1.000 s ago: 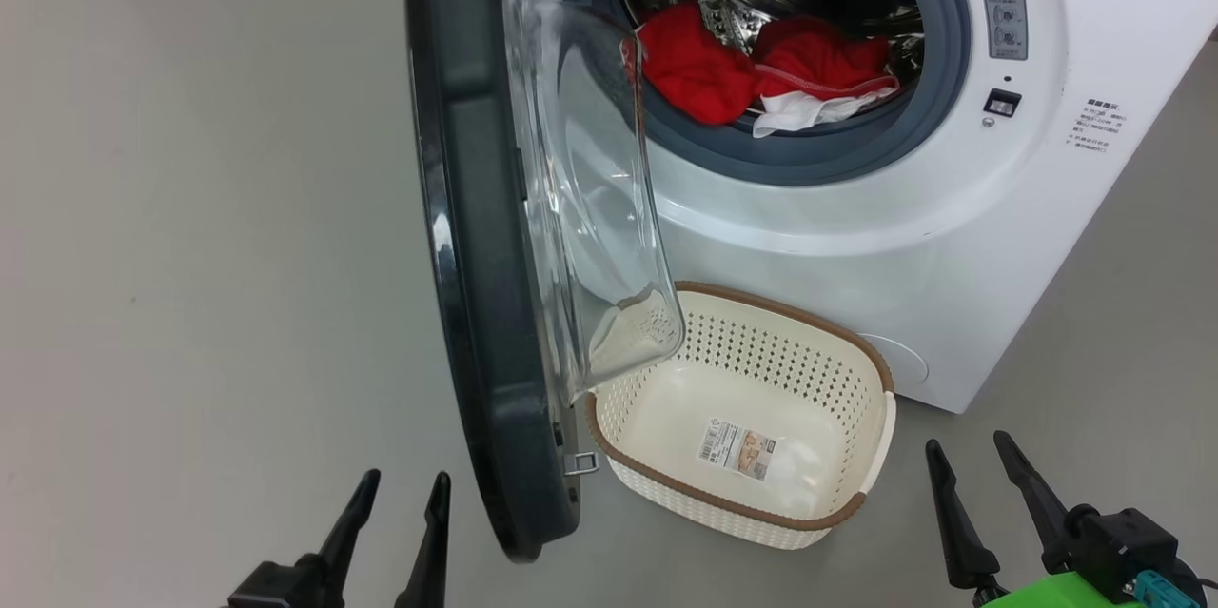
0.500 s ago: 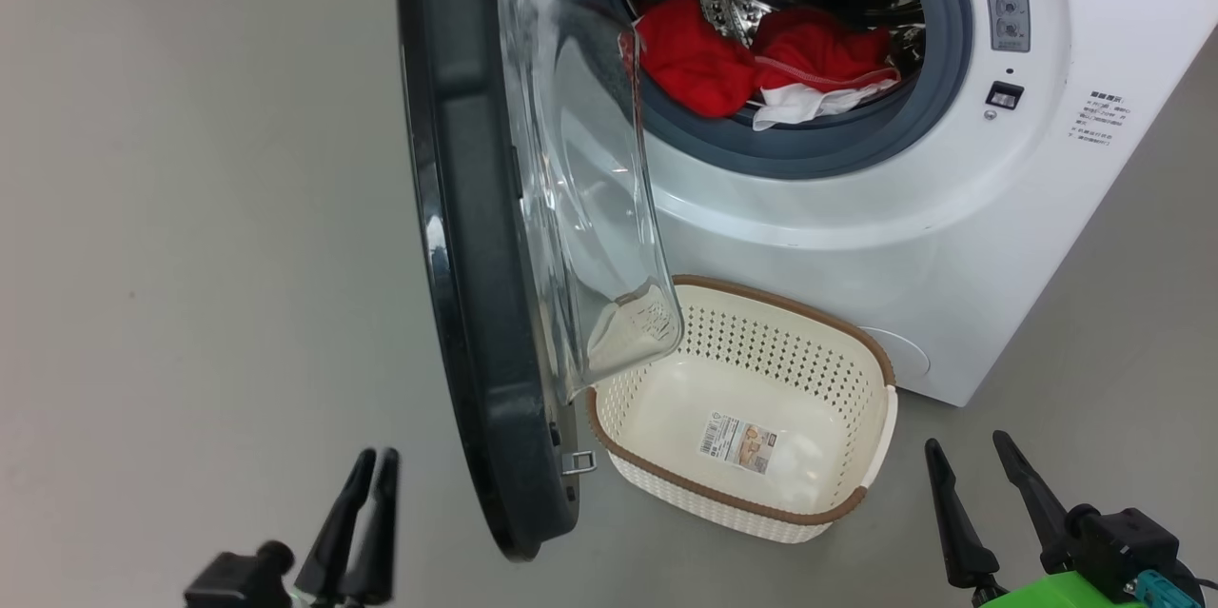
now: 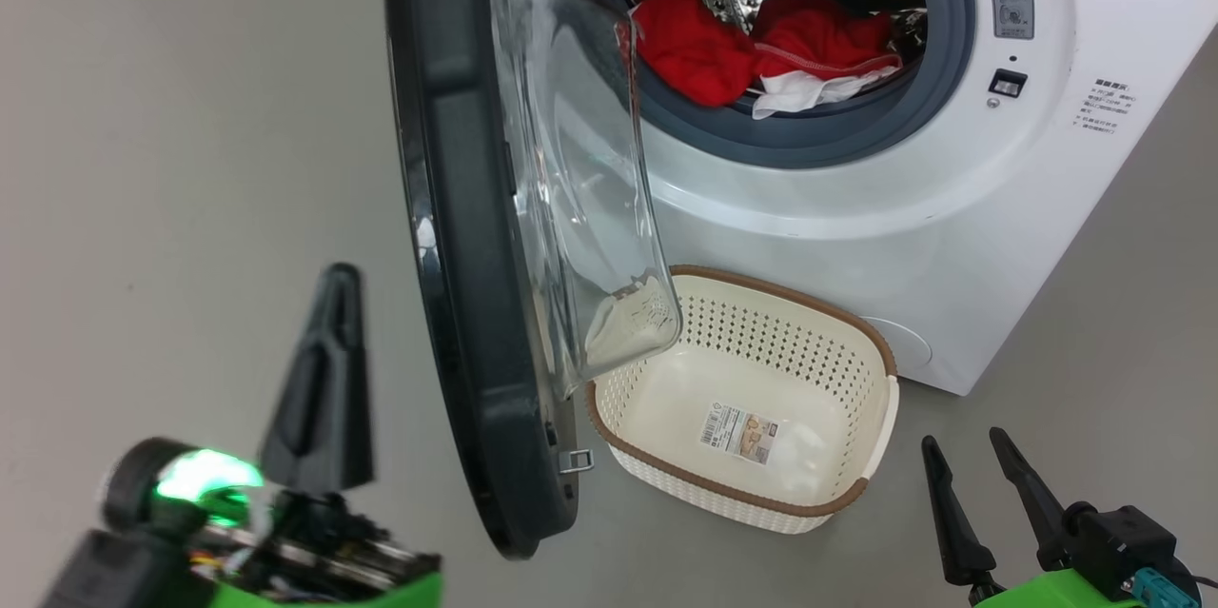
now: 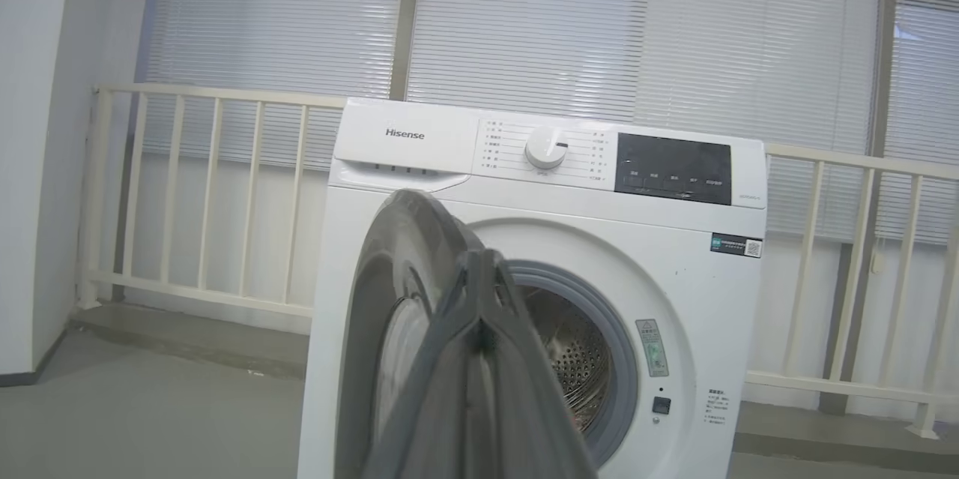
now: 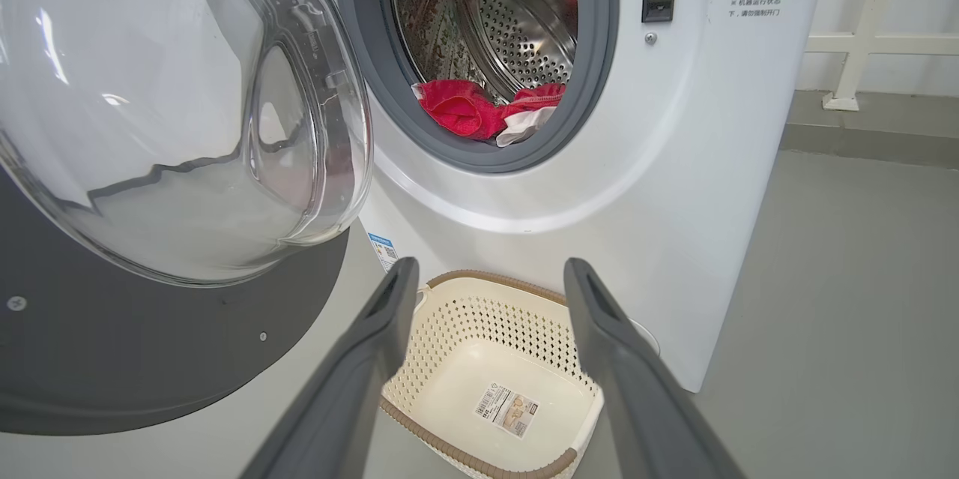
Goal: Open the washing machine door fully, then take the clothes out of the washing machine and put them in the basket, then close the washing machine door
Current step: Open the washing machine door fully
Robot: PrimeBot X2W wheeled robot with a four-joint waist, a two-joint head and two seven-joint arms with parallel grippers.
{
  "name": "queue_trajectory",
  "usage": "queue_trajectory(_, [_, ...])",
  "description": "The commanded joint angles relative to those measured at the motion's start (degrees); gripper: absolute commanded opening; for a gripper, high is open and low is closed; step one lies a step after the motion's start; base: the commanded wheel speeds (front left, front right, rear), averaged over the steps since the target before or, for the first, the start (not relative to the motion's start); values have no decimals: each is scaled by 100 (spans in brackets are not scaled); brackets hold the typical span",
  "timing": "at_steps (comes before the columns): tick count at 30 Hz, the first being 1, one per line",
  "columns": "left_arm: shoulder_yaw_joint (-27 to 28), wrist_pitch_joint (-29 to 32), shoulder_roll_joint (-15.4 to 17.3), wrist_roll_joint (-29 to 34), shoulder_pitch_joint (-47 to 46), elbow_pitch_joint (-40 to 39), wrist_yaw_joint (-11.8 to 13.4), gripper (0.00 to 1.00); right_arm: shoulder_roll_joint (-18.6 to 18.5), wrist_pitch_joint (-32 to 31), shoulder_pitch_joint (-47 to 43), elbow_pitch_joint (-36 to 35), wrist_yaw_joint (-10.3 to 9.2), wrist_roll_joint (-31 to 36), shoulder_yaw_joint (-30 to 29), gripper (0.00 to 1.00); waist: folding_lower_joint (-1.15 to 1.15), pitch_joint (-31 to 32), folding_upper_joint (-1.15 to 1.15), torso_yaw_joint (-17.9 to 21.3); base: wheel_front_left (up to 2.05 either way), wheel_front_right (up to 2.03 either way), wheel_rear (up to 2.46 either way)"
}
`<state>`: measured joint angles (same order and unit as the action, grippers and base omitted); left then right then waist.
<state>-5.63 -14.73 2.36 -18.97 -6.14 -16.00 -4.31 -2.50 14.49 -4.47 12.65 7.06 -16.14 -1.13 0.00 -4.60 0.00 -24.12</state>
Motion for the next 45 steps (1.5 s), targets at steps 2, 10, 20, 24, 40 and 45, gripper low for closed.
queue_trajectory(2, [-210, -27, 52, 90, -131, -306, -65, 0, -38, 51, 193, -150, 43, -5, 157, 100, 0, -5, 0, 15, 0, 0, 0])
queue_trajectory(10, [-1471, -27, 52, 72, 178, 542, -266, 0, -38, 51, 209, -167, 43, -20, 214, 100, 0, -32, 0, 64, 0, 0, 0])
queue_trajectory(20, [-1841, -27, 52, -231, 89, 1901, -303, 0, -38, 51, 222, -161, 43, -7, 246, 100, 0, -54, 0, 99, 0, 0, 0])
queue_trajectory(24, [-1677, -27, 52, -286, 72, 2041, -195, 0, -38, 51, 212, -172, 43, -1, 246, 100, 0, -52, 0, 101, 0, 0, 0])
queue_trajectory(40, [-678, -27, 52, -341, 286, 2002, 91, 0, -38, 51, 207, -198, 43, 15, 195, 100, 0, -92, 0, -79, 0, 0, 0])
queue_trajectory(45, [-128, -27, 52, -410, 272, 2019, 63, 0, -38, 51, 241, -206, 43, 31, 223, 100, 0, -147, 0, -95, 0, 0, 0])
